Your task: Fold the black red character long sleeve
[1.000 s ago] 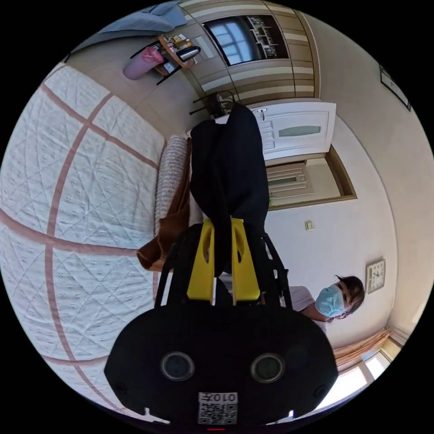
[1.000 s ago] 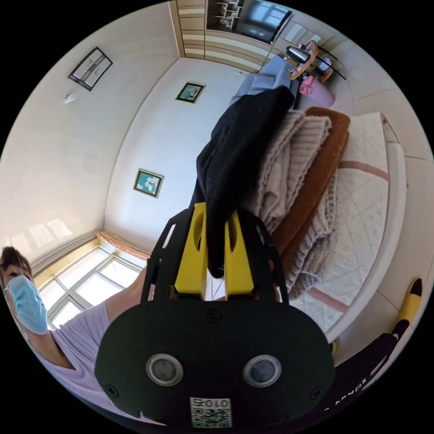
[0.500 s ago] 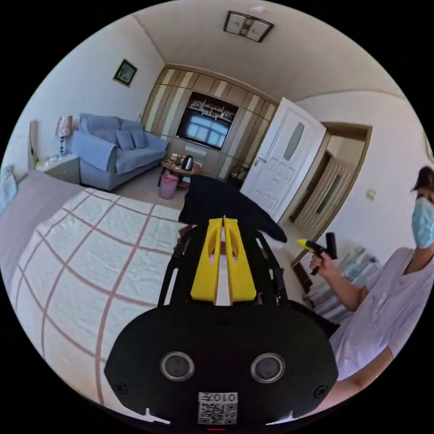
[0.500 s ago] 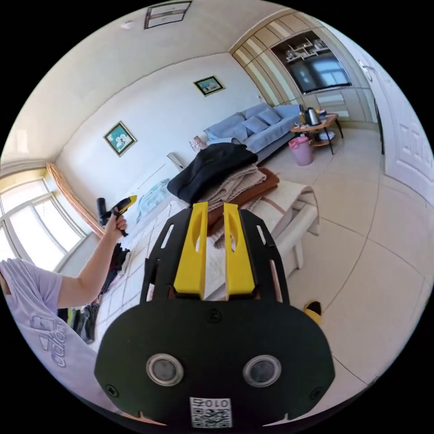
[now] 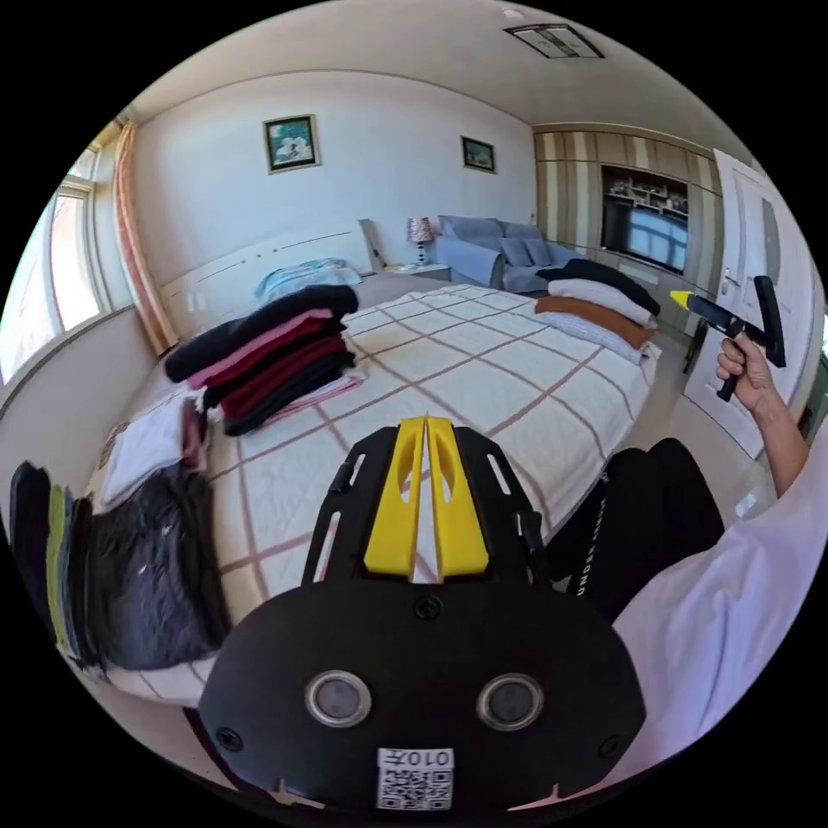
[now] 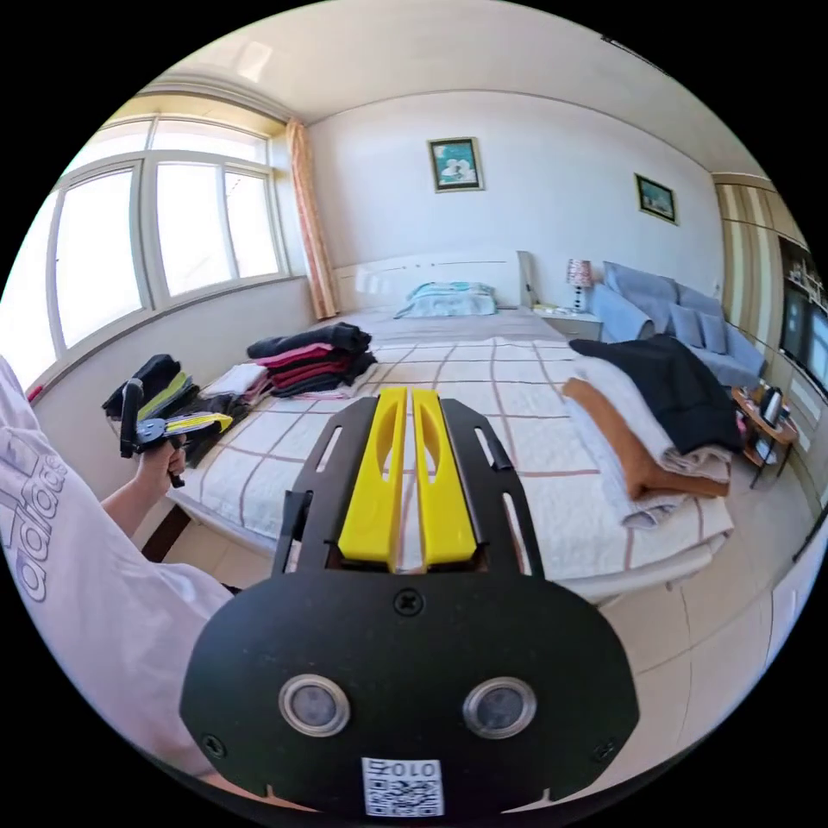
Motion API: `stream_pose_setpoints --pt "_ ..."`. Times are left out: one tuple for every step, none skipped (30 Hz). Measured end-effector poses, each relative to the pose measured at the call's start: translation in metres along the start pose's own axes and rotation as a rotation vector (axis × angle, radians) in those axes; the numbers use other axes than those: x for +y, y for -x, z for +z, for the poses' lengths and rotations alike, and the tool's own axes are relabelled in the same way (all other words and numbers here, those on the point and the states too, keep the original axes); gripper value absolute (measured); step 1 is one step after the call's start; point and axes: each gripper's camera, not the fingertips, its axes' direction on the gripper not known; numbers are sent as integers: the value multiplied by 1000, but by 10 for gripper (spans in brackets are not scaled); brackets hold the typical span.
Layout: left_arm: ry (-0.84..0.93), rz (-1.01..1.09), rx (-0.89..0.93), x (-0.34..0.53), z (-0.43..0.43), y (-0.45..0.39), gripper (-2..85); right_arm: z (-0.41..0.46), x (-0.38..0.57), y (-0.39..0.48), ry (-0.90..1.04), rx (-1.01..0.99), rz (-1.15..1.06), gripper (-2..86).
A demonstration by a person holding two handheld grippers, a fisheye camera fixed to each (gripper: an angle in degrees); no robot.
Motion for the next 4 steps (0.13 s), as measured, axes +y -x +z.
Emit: stream_pose_setpoints --pt "14 -23 -49 14 -8 6 34 13 -7 21 5 -68 -33 19" --pt "37 -74 -155 39 -25 19 56 18 -11 31 11 -94 -50 18" --pt "54 -122 -266 60 -40 33 86 29 -19 50 28 -139 -81 16" --pt "67 -141 -318 70 -46 40 97 37 -28 66 49 -183 -117 16"
